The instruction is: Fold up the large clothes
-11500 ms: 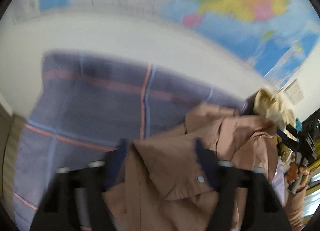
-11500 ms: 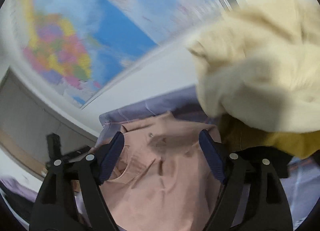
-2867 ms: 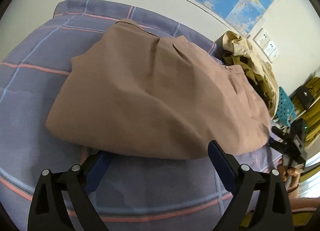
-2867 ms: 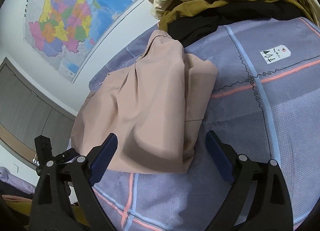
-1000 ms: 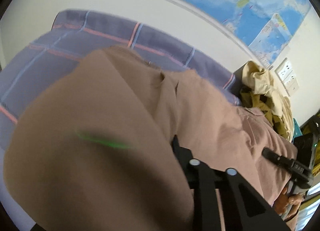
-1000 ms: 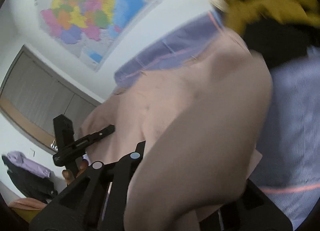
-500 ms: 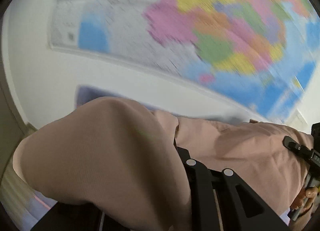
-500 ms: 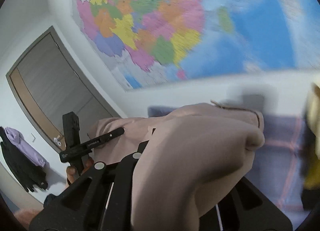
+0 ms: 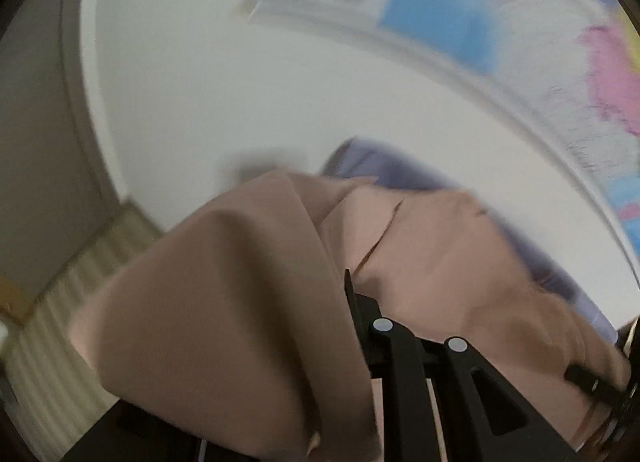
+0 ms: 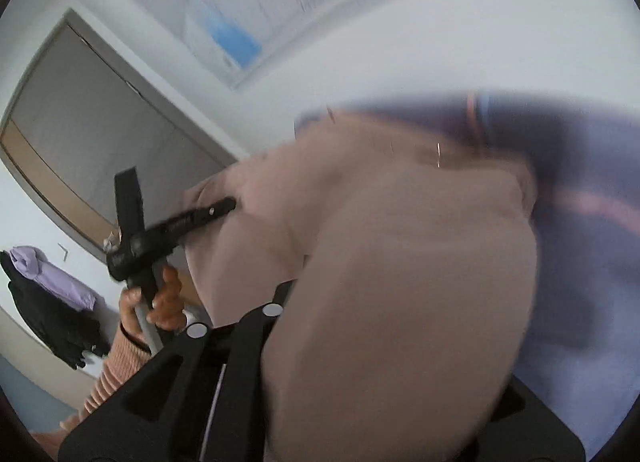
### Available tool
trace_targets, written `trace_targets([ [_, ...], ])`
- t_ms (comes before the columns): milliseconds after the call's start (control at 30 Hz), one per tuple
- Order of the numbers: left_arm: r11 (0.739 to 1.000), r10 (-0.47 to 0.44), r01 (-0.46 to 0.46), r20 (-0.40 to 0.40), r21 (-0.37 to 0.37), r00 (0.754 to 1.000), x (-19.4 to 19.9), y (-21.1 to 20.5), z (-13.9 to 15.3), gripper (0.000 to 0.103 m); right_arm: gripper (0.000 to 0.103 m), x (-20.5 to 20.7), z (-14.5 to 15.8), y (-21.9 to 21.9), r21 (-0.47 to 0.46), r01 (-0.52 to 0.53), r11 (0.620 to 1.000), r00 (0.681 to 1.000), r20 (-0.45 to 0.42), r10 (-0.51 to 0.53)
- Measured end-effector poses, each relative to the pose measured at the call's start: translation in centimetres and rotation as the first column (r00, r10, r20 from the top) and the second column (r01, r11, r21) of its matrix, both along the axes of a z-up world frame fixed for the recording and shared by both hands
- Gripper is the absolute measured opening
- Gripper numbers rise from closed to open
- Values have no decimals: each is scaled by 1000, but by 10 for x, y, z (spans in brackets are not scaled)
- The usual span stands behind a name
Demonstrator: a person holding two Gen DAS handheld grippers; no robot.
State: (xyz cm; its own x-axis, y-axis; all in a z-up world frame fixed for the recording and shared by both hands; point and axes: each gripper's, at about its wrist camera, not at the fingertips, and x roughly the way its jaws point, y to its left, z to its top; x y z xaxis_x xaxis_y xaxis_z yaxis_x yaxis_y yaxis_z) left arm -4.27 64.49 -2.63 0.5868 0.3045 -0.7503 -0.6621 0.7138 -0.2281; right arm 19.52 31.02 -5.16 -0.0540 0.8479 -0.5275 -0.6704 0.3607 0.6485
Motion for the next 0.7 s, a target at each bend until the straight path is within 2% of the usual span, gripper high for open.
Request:
trace_targets([
  [33,1000,1,-1,10,-19,1000,-3,5,-6,16,26,-1,-7,-1,-10,-3,1000,1000,-17,3],
  [100,1000,6,-5,20,-30,1000,-6,8,-6,20,36,1,-9,-10,-23,11,1000,1000,-25,-12],
  [133,1000,1,0,15,-19,1000,-5,7,-4,20,44,3,-9,-17,-23,19,1000,999,-30,-19],
  [167,1000,-1,1,8,-9,1000,-4,7,-3,21,53,4,-8,-26,-22,24,999,999,-35,-24],
  [200,1000,-3,3,-3,7,1000,-3,5,-2,25,67,5,-8,-33,-29,29,999,999,-38,-30],
  [300,1000,-2,3,-28,23,1000,-3,3,-2,33,67,6,-11,-63,-15,39,999,998,-57,-40],
  [333,1000,2,-2,-37,22,999,-3,2,-3,36,65,7,-13,-70,-14,43,999,997,-65,-44],
  [367,1000,1,0,-39,22,999,-11,2,-4,37,50,8,-15,-79,-8,45,999,996,-73,-45],
  [400,1000,6,-5,-46,23,999,-13,1,-5,44,33,10,-13,-78,-16,45,999,996,-73,-46],
  [433,999,17,-15,-59,29,998,-12,-1,-6,49,28,11,-14,-77,-32,40,999,996,-73,-43],
  [467,999,25,-21,-81,49,996,-13,-4,-5,51,17,11,-15,-73,-30,32,999,996,-82,-34],
  [500,998,26,-20,-96,63,995,-16,-7,-4,53,13,10,-14,-65,-30,29,999,997,-77,-31],
  [567,994,33,-21,-123,105,992,-19,-14,1,56,11,9,-11,-49,-40,38,998,997,-61,-40],
  [633,991,42,-24,-133,131,990,-26,-20,9,69,9,10,-12,-36,-29,34,999,996,-87,-36],
  [700,990,38,-18,-142,141,989,-36,-27,16,72,11,11,-17,-26,-73,24,997,996,-79,-30],
])
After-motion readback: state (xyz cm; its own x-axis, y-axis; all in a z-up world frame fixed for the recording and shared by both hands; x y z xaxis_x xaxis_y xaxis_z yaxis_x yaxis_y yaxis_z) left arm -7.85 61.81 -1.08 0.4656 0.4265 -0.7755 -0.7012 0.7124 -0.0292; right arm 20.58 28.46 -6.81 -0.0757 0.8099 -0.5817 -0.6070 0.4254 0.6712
